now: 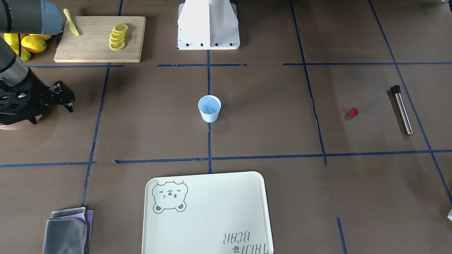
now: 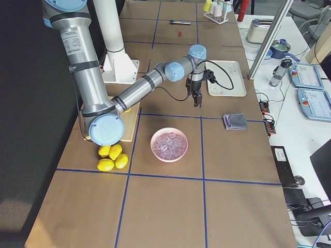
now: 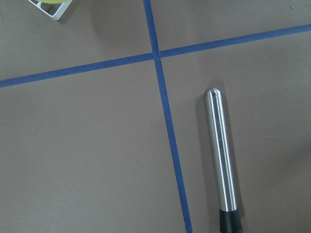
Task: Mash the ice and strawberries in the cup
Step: 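Move the right gripper back to the pink bowl of ice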
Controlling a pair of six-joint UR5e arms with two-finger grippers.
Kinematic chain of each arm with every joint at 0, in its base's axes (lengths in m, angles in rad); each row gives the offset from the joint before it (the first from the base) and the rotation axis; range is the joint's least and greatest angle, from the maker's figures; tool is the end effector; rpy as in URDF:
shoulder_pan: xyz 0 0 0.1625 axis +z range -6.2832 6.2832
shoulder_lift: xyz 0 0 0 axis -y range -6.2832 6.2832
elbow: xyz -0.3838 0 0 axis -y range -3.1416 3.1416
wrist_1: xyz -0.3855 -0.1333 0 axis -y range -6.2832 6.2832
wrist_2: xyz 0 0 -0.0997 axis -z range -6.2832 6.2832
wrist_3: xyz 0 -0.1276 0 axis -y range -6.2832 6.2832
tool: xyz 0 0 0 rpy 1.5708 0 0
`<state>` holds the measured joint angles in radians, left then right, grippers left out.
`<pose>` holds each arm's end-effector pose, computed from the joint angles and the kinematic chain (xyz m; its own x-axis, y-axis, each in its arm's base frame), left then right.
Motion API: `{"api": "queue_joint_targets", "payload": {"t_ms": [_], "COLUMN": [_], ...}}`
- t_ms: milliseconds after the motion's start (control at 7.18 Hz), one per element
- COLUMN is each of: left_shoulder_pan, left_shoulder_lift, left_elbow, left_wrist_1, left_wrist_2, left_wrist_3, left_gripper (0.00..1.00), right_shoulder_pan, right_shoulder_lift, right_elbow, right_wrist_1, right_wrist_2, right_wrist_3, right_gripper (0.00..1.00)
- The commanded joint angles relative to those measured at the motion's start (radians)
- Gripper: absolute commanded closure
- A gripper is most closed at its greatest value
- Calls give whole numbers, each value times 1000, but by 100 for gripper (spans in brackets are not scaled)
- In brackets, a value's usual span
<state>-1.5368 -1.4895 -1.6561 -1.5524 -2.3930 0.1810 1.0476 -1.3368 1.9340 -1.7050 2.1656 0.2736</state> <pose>-0.0244 -0.4539 0.6318 0.6633 0.1923 -0.7232 -0.1559 0.9807 0.1177 -0.2184 -0.5023 0.3691 0.6912 -0.3978 0.6034 0.2703 0.9166 0.2946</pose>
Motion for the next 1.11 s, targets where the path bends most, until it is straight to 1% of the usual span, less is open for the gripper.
{"api": "queue_joint_targets", "payload": {"t_ms": [0, 139, 278, 418, 696, 835, 975], "left_shoulder_pan": [0, 0, 0, 0, 0, 0, 0], "left_shoulder_lift": [0, 0, 0, 0, 0, 0, 0], "left_elbow": [-4, -4, -5, -8, -8, -10, -10], "left_wrist_1": [0, 0, 0, 0, -2, -2, -2], "left_wrist_2": [0, 0, 0, 0, 0, 0, 0], "left_wrist_3": [-2, -2, -2, -2, -2, -2, -2], "left_gripper": [0, 0, 0, 0, 0, 0, 0], "right_shoulder_pan": [67, 69, 68, 68, 68, 68, 68], "right_shoulder_lift": [-123, -212, -264, -301, -358, -389, -406], "right_elbow": [19, 11, 8, 8, -21, -41, -52], "right_wrist_1": [43, 164, 227, 237, 324, 370, 389], "right_wrist_2": [36, 40, 42, 45, 62, 75, 117], "right_wrist_3": [-132, -137, -137, -140, -146, -192, -214], "right_gripper": [1, 1, 1, 2, 8, 11, 13]}}
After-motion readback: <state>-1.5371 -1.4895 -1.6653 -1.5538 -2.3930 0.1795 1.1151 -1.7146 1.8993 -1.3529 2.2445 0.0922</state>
